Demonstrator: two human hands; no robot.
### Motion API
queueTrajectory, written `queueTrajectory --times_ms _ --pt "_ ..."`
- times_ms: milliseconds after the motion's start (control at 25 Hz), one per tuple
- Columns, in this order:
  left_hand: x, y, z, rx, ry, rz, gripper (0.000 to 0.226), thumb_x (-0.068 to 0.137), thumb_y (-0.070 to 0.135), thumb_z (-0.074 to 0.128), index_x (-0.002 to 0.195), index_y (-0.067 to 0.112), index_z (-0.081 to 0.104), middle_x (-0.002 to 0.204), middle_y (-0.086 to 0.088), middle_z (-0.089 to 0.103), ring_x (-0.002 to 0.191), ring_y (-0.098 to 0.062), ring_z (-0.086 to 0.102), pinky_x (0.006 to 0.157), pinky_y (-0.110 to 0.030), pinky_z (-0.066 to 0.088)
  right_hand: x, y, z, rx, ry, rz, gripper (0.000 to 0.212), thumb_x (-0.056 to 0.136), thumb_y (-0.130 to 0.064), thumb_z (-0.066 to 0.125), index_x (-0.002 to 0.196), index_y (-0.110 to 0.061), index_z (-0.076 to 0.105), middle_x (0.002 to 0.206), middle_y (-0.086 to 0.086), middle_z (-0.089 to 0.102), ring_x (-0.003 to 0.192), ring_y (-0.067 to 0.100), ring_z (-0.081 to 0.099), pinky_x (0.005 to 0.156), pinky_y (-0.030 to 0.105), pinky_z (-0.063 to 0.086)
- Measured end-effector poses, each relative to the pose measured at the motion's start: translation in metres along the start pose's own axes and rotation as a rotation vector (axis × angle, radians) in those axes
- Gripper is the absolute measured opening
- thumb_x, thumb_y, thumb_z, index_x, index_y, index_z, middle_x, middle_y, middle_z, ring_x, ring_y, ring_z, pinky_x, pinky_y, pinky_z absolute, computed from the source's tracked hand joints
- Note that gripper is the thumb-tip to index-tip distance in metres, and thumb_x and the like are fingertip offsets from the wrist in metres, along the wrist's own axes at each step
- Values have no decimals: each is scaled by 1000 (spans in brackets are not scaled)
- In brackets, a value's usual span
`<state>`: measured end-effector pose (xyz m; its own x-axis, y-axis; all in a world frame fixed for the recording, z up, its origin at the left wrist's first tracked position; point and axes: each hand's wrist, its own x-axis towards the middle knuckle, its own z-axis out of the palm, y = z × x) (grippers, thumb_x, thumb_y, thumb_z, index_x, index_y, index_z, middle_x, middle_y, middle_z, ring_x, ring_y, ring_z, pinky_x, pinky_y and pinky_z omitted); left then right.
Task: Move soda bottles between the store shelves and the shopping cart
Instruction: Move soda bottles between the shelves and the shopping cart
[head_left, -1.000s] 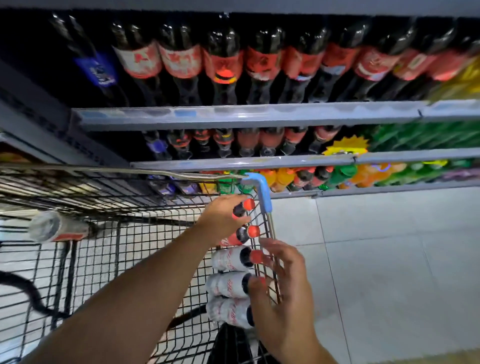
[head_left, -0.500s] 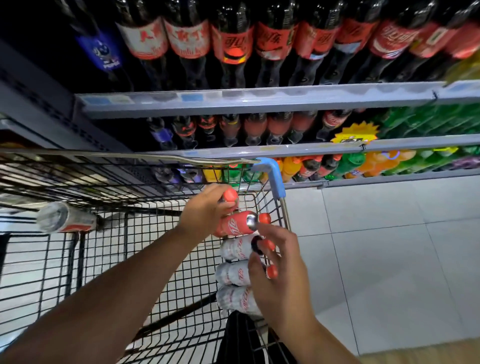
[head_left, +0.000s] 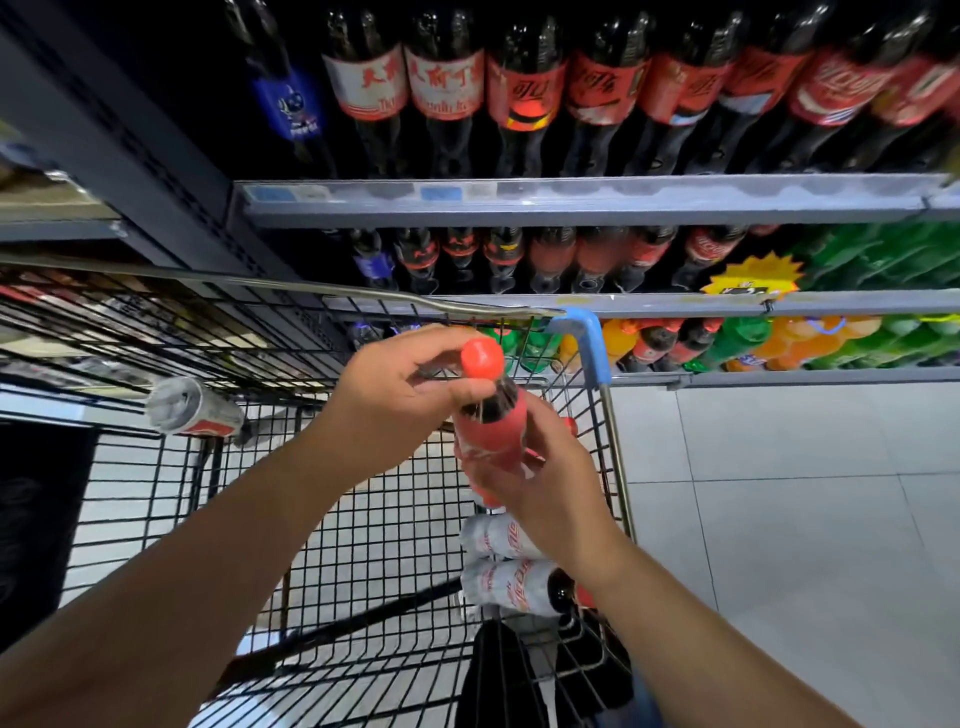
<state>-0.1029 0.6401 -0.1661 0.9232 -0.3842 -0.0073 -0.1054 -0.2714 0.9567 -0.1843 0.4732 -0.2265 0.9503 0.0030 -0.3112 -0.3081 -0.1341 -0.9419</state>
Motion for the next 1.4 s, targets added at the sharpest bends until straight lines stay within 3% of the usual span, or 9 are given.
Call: queueTrajectory --times_ms 160,320,480,640,760,960,1080,1280,1400 --pt "6 14 4 -159 -45 -40 33 78 21 78 110 25 71 109 15 76 101 -4 71 85 -17 54 -6 -4 -10 113 16 12 60 77 -6 87 126 -33 64 107 -9 75 96 6 71 77 19 56" --pt "28 -24 9 -256 -27 -226 22 97 16 62 117 17 70 118 -1 74 110 -18 69 91 -30 57 -20 -7 -29 27 102 18 47 79 -17 87 118 -32 66 99 -9 75 90 7 70 77 23 56" --pt "31 -88 38 106 -161 -306 29 96 11 67 124 17 68 122 4 67 105 -4 64 92 -25 51 -36 -14 -42 14 210 -15 50 71 -36 88 116 -35 65 101 -13 74 90 5 70 73 16 54" --pt "32 -138 69 325 -360 -335 59 87 29 78 141 19 58 144 0 55 131 -16 53 109 -35 44 -46 -19 -49 -80 344 -16 59 59 -53 86 111 -37 62 99 -14 73 89 4 68 70 19 57" --pt "38 -159 93 386 -408 -307 69 78 37 83 141 22 57 141 4 58 131 -14 53 112 -35 41 -53 -19 -52 -86 418 -17 59 56 -51 87 109 -38 62 96 -15 73 88 3 69 66 17 57" --pt "49 -177 101 291 -506 -297 59 80 18 81 135 25 60 128 7 65 118 -13 60 104 -39 48 -60 -16 -61 -92 464 15 54 60 -42 93 105 -40 64 96 -16 74 89 2 69 65 15 55" --pt "53 -182 101 434 -598 -261 68 84 26 78 145 26 47 141 4 54 126 -17 53 108 -40 43 -63 -14 -66 -83 485 26 50 63 -29 95 102 -41 65 93 -16 75 87 2 70 66 10 53" --pt "39 -172 90 398 -462 -222 63 85 35 72 143 27 47 133 5 53 121 -17 53 105 -40 43 -63 -15 -65 -66 490 2 50 64 -28 94 103 -38 65 93 -15 74 88 2 69 65 9 52" --pt "22 -148 78 354 -351 -204 66 86 40 72 145 34 44 132 12 52 120 -7 54 103 -34 46 -63 -21 -66 -45 479 -29 50 64 -29 94 104 -36 65 92 -14 74 85 3 69 65 11 53"
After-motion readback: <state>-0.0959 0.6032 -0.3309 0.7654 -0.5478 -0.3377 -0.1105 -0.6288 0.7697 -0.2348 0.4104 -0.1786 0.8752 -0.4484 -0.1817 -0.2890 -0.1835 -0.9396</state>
